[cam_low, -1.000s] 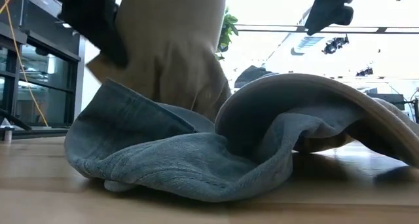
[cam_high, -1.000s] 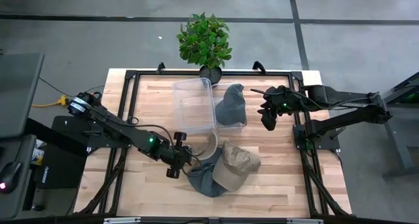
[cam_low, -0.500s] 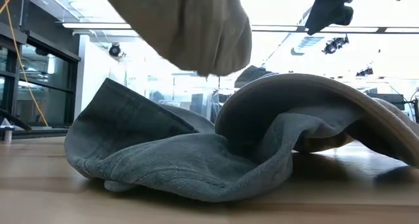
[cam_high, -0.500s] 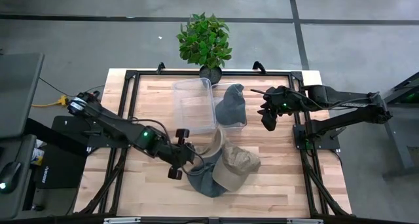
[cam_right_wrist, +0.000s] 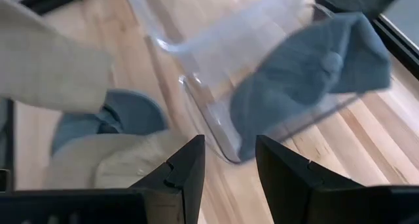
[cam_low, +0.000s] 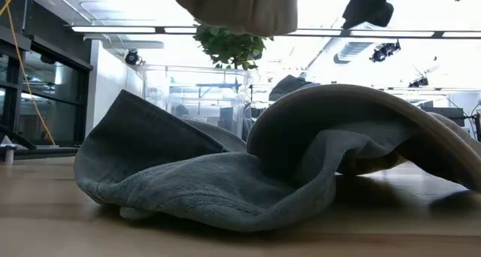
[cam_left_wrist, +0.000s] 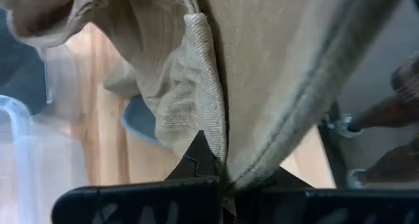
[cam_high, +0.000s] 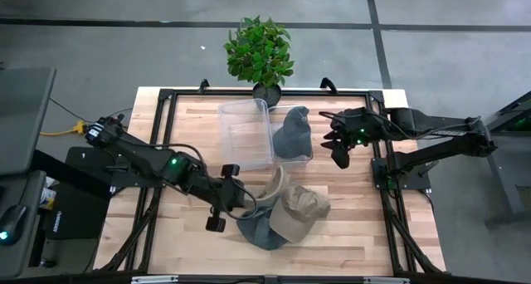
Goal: Pick & Place hat
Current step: Put the left brown cap into the left transparent bin
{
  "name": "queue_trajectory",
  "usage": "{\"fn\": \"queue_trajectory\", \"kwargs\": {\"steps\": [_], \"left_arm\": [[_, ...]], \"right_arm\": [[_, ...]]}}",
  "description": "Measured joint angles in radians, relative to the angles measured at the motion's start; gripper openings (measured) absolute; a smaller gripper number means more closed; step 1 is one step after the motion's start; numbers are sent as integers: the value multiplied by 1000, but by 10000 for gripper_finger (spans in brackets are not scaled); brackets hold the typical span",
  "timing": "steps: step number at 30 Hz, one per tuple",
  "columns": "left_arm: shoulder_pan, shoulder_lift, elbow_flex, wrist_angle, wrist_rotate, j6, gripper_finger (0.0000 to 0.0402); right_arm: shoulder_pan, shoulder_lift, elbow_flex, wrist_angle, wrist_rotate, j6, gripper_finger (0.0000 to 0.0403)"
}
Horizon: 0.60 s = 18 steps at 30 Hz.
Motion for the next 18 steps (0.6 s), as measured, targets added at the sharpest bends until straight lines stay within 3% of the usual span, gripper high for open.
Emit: {"fn": "queue_trajectory", "kwargs": {"steps": [7, 18], "left_arm": [[40, -74, 1, 7, 36, -77, 0], [144, -265, 1, 21, -3, -151, 0]], "right_arm": [[0, 0, 0, 77, -56, -32, 130], [0, 0, 0, 115, -60, -44, 130]]}}
